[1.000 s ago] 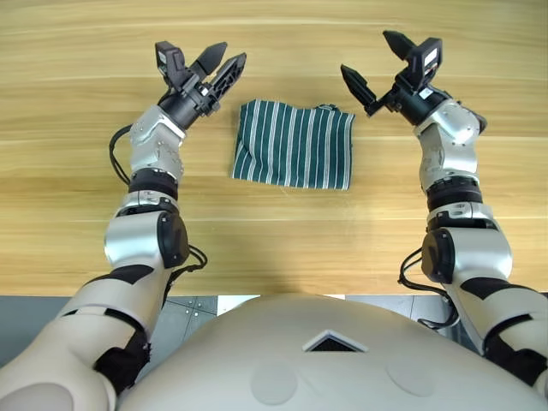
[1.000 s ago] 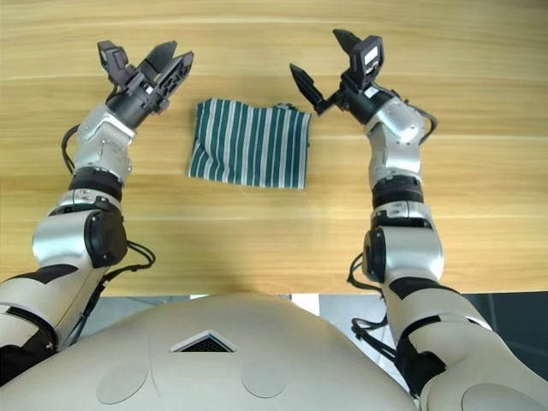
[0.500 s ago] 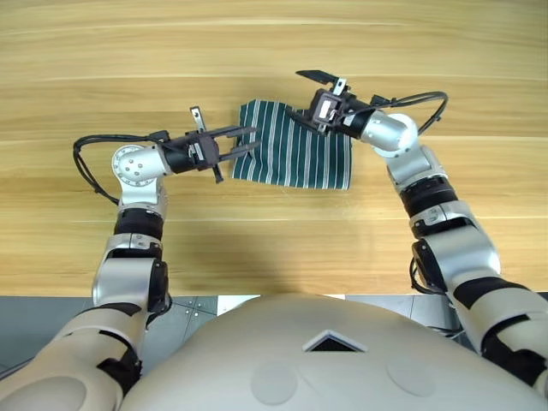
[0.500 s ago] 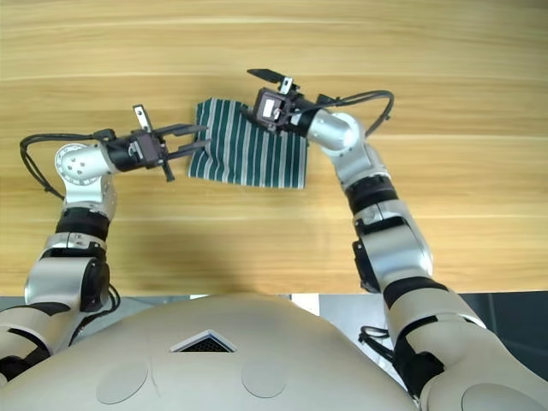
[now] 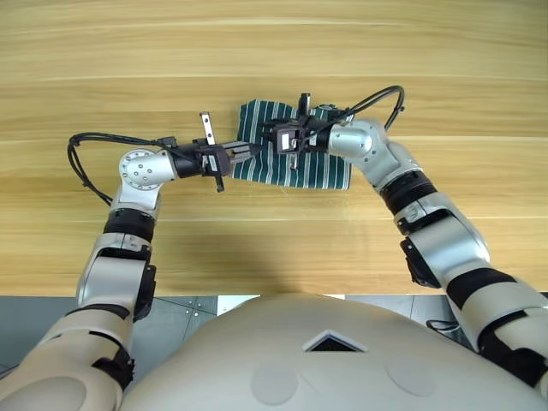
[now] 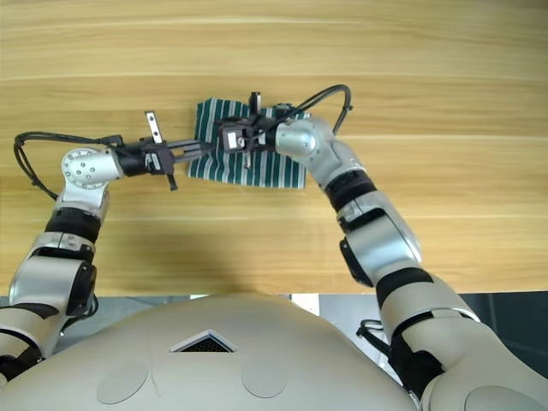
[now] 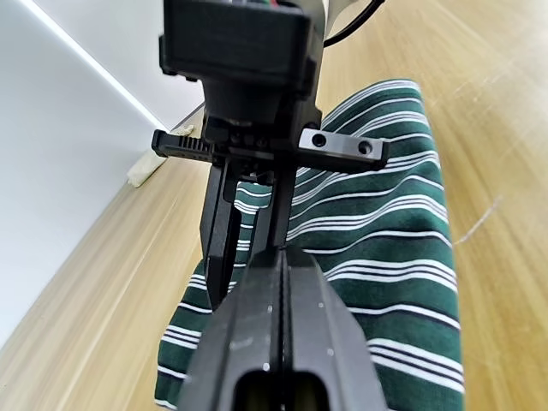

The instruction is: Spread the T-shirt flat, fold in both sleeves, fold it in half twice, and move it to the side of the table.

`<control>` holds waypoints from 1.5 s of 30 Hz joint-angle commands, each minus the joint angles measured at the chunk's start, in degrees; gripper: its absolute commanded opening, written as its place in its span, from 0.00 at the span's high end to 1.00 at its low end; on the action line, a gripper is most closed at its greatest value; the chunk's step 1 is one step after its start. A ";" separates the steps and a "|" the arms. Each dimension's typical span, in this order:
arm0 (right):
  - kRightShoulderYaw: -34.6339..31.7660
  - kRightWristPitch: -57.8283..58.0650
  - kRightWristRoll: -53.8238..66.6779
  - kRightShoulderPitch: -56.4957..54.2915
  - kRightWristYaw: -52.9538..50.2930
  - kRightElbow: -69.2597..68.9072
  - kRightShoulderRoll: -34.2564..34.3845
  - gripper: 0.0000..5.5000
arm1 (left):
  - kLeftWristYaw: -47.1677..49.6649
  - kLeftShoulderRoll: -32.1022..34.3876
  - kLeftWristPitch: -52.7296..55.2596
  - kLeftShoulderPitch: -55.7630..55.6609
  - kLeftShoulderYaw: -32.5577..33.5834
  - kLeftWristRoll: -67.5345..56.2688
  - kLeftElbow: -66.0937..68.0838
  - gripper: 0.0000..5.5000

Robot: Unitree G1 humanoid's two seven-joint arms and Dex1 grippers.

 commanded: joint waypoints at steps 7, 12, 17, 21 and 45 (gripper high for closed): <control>1.81 1.51 -1.64 -4.75 -1.74 6.38 1.05 1.00 | 13.10 4.48 -0.99 -4.11 -5.33 14.82 4.83 1.00; 3.26 3.93 -4.90 -7.15 -6.08 11.73 1.05 1.00 | 18.33 5.34 -1.20 -5.36 -8.40 19.82 6.73 1.00; 4.43 4.26 -6.05 -7.47 -6.68 15.00 2.07 1.00 | 24.67 6.07 0.41 -6.48 -13.18 27.68 8.91 1.00; 5.43 4.53 -6.86 -7.67 -6.78 17.89 2.40 1.00 | 25.56 6.27 -0.89 -5.95 -15.38 27.74 8.22 1.00; -2.76 13.51 -2.05 -5.65 -16.11 30.52 -5.28 1.00 | 40.07 8.41 3.90 -8.65 -23.53 33.99 17.16 1.00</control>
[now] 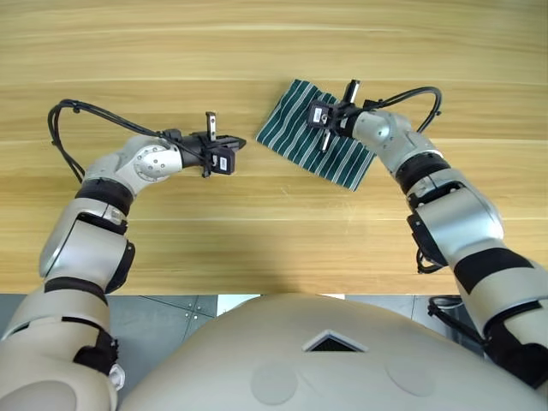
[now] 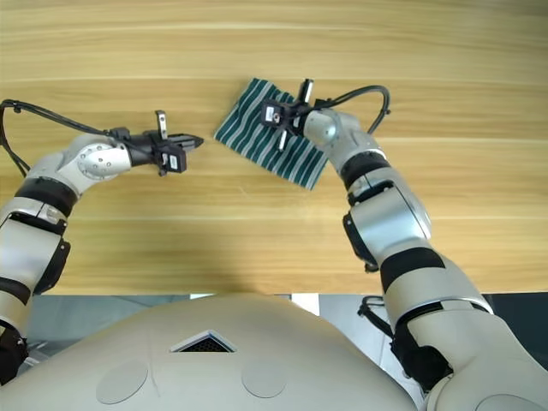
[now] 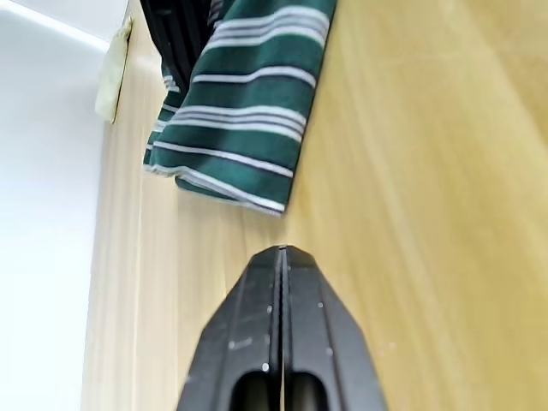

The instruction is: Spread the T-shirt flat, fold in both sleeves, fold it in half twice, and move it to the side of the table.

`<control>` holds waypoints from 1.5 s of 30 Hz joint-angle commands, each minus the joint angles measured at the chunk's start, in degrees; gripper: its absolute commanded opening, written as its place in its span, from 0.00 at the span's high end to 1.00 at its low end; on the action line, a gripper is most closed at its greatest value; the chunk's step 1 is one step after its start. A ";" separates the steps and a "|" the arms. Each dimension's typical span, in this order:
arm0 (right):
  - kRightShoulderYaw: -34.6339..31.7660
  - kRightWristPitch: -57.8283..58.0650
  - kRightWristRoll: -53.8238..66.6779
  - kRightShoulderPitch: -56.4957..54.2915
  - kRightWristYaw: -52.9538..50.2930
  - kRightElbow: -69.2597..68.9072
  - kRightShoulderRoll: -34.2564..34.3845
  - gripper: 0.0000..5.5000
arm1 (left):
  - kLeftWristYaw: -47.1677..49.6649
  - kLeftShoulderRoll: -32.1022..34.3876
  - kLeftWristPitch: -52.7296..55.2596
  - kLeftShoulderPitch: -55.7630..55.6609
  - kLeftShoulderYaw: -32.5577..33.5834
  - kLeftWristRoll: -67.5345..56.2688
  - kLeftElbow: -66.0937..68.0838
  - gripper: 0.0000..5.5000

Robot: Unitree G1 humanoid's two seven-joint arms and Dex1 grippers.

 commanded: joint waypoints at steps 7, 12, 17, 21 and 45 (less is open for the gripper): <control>-10.70 14.63 5.86 7.24 -10.77 6.68 -13.41 1.00 | 2.44 0.34 0.59 6.12 0.49 -1.69 0.96 1.00; -17.20 16.14 10.13 8.97 -12.54 6.70 -17.50 1.00 | 4.27 0.88 1.02 9.28 2.57 -4.28 -1.41 1.00; -20.60 16.06 11.52 9.04 -13.01 6.53 -19.39 1.00 | 5.59 1.17 2.07 11.94 4.64 -6.68 -3.62 1.00; -21.96 15.57 11.66 8.34 -13.23 6.23 -20.48 1.00 | 5.31 0.58 2.22 12.76 5.44 -7.90 -4.90 1.00; -50.74 18.53 63.97 -0.13 35.41 -3.82 5.61 1.00 | -21.15 -22.92 23.87 -2.24 38.39 -64.55 9.10 1.00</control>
